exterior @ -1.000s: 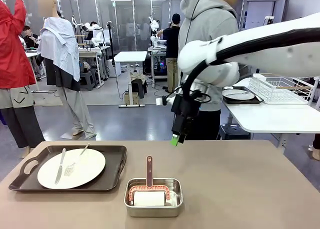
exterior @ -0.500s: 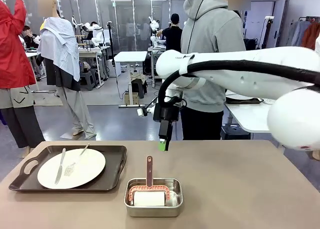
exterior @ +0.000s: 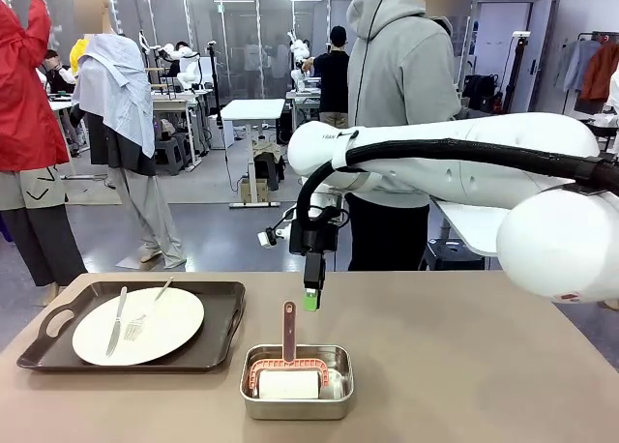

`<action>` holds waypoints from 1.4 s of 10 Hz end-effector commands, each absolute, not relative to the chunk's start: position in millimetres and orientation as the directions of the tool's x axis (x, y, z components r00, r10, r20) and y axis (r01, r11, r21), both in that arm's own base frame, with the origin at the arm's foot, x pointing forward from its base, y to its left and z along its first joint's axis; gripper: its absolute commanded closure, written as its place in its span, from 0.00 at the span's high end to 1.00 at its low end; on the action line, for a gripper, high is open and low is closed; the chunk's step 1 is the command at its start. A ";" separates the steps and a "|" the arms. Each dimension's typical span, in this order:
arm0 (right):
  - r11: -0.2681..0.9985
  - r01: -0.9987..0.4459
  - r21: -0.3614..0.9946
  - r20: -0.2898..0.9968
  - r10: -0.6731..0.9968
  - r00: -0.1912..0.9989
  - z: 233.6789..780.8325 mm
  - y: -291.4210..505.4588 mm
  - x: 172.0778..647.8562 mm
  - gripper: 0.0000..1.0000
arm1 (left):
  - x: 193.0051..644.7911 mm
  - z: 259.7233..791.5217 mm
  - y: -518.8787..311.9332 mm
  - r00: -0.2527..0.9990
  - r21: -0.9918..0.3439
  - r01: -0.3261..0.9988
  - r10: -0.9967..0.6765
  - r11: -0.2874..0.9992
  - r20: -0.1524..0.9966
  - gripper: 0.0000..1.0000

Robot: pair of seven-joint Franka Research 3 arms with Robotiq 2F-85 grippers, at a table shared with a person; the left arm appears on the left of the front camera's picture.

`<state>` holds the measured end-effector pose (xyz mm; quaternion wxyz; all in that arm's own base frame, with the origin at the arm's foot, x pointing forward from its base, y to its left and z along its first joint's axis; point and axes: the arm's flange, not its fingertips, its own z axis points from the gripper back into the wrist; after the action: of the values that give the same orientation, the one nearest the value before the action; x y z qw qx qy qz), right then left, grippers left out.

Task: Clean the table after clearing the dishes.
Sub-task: When the left (or right) Handle tray is removed, use the left hand (or right hand) to clean the left (or right) side of the table with the Lint Roller.

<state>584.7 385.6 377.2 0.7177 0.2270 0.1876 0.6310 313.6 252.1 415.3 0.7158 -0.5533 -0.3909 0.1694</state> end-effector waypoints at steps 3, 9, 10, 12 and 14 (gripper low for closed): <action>0.094 -0.816 0.570 0.030 0.990 0.136 385.5 386.1 582.5 1.00 | 314.4 417.6 255.7 0.629 -0.925 0.206 0.681 0.319 0.375 1.00; -0.014 -0.833 0.554 -0.001 1.000 -0.018 353.6 419.5 611.9 1.00 | 314.4 417.6 255.7 0.629 -0.925 0.206 0.681 0.319 0.375 1.00; -0.030 -0.827 0.562 -0.017 0.999 -0.048 351.4 431.0 612.3 1.00 | 314.4 417.6 255.7 0.629 -0.925 0.206 0.681 0.319 0.375 1.00; -0.042 -0.824 0.565 -0.040 0.996 -0.078 349.3 444.3 613.3 1.00 | 314.4 417.6 255.7 0.629 -0.925 0.206 0.681 0.319 0.375 1.00; -0.060 -0.821 0.567 -0.030 0.995 -0.094 350.6 451.3 614.0 1.00 | 314.4 417.6 255.7 0.629 -0.925 0.206 0.681 0.319 0.375 1.00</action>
<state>580.1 430.5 340.6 0.6611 0.1989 0.2263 0.6872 313.6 252.0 415.4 0.7157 -0.5536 -0.3908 0.1692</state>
